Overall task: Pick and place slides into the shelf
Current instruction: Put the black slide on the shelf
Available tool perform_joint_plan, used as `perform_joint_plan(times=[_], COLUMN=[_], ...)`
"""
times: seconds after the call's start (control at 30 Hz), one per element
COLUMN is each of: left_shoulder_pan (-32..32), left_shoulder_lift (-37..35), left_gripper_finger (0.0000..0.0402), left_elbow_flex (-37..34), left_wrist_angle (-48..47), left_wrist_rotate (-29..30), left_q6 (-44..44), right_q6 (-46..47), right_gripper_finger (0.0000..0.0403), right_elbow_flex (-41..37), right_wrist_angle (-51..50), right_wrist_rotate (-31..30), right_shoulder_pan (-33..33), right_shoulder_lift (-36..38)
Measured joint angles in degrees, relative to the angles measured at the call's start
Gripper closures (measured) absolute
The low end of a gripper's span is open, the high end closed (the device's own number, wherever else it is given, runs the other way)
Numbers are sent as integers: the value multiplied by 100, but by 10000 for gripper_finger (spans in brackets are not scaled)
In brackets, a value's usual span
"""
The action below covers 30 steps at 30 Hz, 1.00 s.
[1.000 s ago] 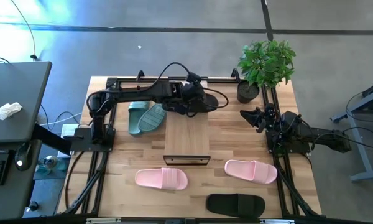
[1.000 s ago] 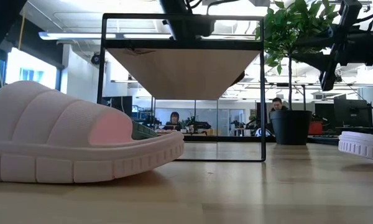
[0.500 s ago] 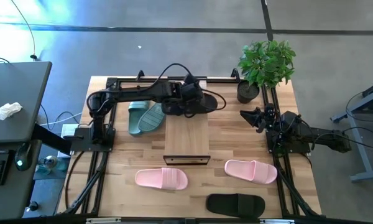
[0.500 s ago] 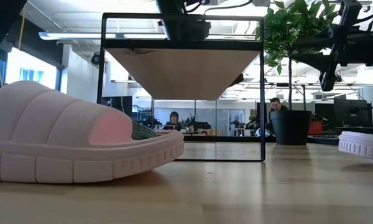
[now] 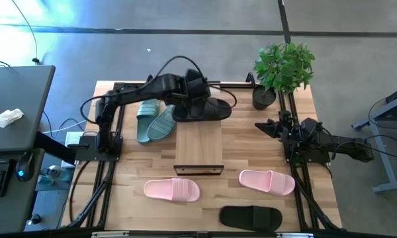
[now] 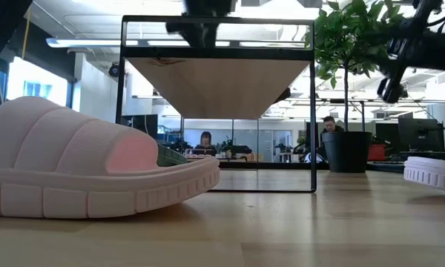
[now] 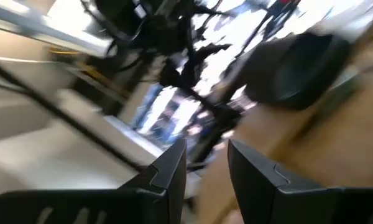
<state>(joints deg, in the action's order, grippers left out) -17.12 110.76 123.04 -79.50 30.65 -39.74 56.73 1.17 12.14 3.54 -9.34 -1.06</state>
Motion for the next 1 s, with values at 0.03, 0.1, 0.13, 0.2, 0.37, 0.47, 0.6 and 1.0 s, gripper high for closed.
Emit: perform_joint_plan(times=[0.03, 0.1, 0.13, 0.2, 0.37, 0.47, 0.6, 1.0], left_shoulder_pan=[0, 0, 0, 7, 211, 439, 768, 1093], left_shoulder_lift=[0, -2, -1, -1, -259, -403, -520, -518], left_gripper_finger=[193, 198, 201, 208, 225, 233, 240, 243], left_elbow_flex=[184, 539, 715, 1052, 1103, 1115, 1109, 1109], left_wrist_angle=[-188, -560, -736, -997, -1003, -1064, -1042, -1051], left_wrist_rotate=[-161, -527, -714, -1020, -1528, -1593, -1586, -1548], left_q6=[155, 449, 564, 753, 877, 1014, 1054, 1255], right_q6=[247, 820, 1173, 1867, 2535, 2515, 2286, 2396], right_gripper_finger=[295, 295, 295, 295, 295, 295, 295, 295], right_elbow_flex=[0, 5, 35, 193, 969, 1676, 2717, 4129], right_wrist_angle=[129, 406, 466, 345, -986, -2118, -3561, -4411], right_wrist_rotate=[229, 761, 1051, 1541, 2006, 1931, 1587, 1105], right_shoulder_pan=[0, 0, 0, 12, 353, 695, 1180, 3586], right_shoulder_lift=[0, 1, 2, 0, -18, -144, -644, -3942])
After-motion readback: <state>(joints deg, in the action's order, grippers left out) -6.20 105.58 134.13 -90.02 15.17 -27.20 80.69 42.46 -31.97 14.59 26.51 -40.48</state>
